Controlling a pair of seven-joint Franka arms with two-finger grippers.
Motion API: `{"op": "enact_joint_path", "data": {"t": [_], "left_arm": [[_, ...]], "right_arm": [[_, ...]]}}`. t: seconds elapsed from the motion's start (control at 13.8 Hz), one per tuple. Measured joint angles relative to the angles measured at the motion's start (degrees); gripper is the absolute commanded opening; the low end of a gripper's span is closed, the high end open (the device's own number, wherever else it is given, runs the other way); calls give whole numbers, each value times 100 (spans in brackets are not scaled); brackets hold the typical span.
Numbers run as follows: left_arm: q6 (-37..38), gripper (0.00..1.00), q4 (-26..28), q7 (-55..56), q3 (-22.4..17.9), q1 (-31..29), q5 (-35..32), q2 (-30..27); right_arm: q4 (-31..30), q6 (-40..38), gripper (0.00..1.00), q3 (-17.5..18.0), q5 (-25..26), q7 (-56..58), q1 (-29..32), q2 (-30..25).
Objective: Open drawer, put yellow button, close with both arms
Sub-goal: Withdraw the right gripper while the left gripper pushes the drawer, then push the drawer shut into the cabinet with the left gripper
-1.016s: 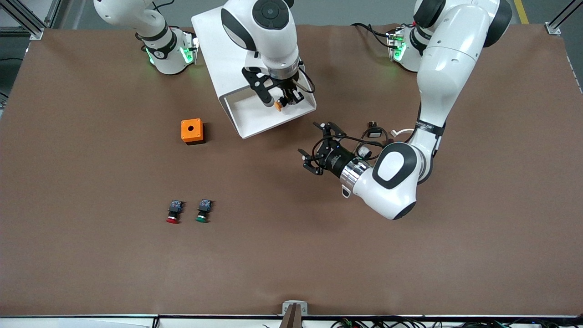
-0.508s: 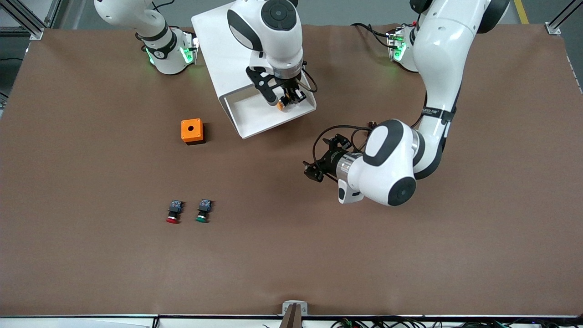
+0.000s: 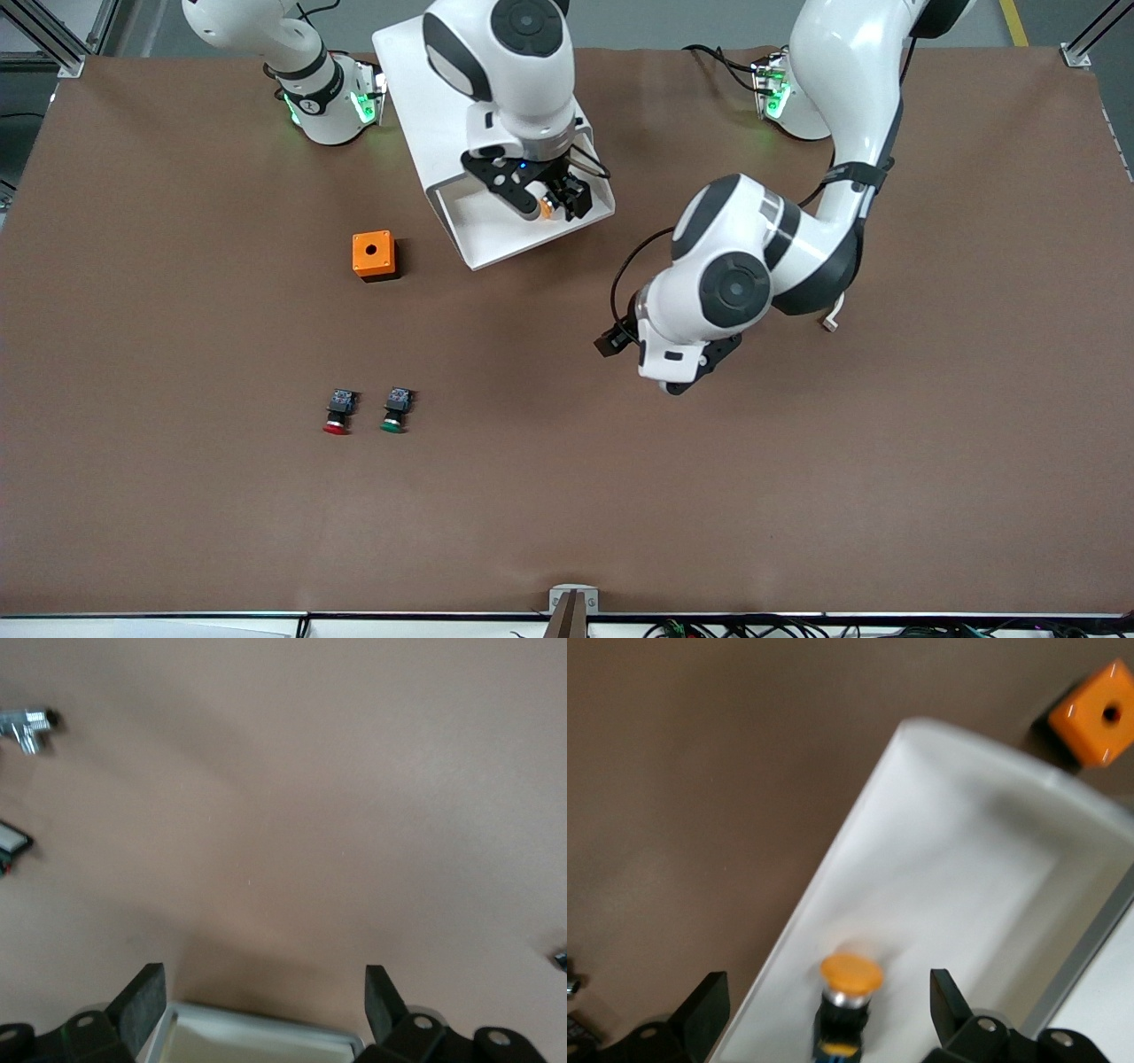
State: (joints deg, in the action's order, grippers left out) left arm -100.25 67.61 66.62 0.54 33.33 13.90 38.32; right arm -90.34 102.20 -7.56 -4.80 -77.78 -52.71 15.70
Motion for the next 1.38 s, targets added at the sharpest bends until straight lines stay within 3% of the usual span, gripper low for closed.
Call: {"op": "enact_joint_path", "data": {"t": [0.29, 0.65, 1.02, 1.38], "left_arm": [[-256, 99, 12, 0, 3, 259, -717, -16], [-384, 99, 58, 6, 7, 613, -896, -120], [-657, 99, 231, 179, 7, 1050, -937, -125], [-694, 99, 420, 299, 17, 1411, -980, -125]], "right_arm": [[881, -1341, 100, -116, 76, 3085, 1304, -60], [1402, -2252, 100, -163, 176, 6450, 2934, -75], [1434, -2610, 100, -169, 183, 7616, 4347, -74], [1530, -2710, 100, -158, 405, 7715, 4777, -75]]}}
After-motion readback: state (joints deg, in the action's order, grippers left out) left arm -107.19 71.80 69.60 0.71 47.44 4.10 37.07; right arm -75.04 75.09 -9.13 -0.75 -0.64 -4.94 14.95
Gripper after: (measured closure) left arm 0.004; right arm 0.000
